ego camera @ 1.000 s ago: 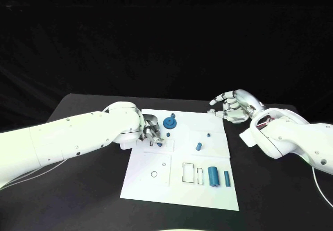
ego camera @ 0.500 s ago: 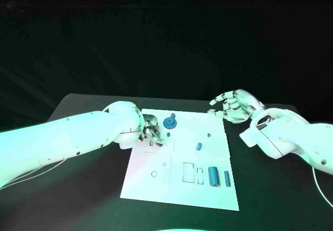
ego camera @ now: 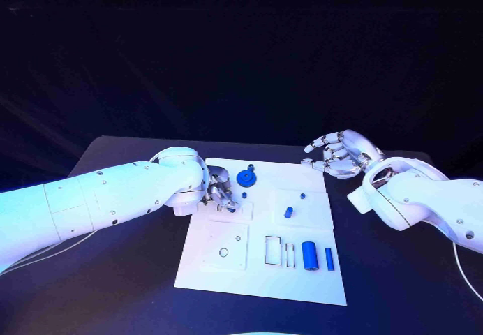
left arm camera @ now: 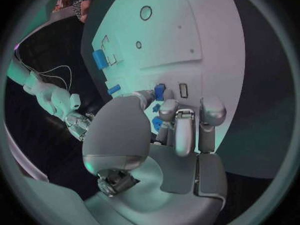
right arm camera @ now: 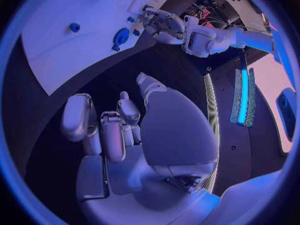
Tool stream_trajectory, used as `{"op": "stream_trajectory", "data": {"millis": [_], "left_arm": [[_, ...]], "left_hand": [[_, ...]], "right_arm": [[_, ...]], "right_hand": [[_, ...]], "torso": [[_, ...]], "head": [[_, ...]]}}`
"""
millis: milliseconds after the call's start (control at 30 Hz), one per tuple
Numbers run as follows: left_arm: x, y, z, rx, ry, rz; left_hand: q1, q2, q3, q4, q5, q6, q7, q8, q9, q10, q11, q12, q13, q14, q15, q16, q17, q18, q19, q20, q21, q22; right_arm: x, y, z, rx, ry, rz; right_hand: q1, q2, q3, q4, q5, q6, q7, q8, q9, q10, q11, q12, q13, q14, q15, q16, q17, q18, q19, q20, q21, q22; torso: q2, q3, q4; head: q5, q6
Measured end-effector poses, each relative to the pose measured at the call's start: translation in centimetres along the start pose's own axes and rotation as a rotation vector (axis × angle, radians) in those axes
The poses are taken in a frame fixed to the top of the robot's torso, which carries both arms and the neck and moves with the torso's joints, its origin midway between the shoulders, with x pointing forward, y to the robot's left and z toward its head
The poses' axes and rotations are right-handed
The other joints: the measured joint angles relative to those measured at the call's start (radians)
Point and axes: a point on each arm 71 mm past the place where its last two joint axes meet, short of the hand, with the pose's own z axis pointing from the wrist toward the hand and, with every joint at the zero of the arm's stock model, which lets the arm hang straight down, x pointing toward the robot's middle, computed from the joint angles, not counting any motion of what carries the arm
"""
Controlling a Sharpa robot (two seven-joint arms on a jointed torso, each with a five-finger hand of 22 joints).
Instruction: Assemble the parts on the task board
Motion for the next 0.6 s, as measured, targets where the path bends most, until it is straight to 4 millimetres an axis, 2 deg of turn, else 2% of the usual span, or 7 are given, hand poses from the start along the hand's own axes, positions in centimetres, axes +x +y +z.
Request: {"op": "stream_trajectory", "data": {"millis": [200,600], "left_arm": [[0.01,-0.13,0.10,0.001,0.002,0.002],[-0.03,-0.21,0.29,-0.002,0.009,0.004]], "left_hand": [[0.000,0.000,0.000,0.000,0.000,0.000,0.000,0.031,0.000,0.000,0.000,0.000,0.001,0.000,0.000,0.000,0.000,0.000,0.000,0.000,0.000,0.000],[0.000,0.000,0.003,0.003,-0.001,0.000,0.000,0.044,0.000,0.003,0.003,0.000,0.002,0.000,0.000,0.000,0.000,0.000,0.004,-0.004,0.000,0.001]], "right_arm": [[0.05,0.06,-0.02,-0.001,0.002,0.001],[0.09,0.09,-0.02,-0.001,0.003,0.003]], "right_hand": [[0.000,0.000,0.000,0.000,0.000,0.000,0.000,0.000,0.000,0.000,0.000,0.000,0.000,0.000,0.000,0.000,0.000,0.000,0.000,0.000,0.000,0.000],[0.000,0.000,0.000,0.000,0.000,0.000,0.000,0.000,0.000,0.000,0.000,0.000,0.000,0.000,0.000,0.000,0.000,0.000,0.000,0.000,0.000,0.000]], "torso": [[0.000,0.0000,-0.0001],[0.000,0.0002,0.0003]], "head": [[-0.002,-0.002],[-0.004,-0.004]]}}
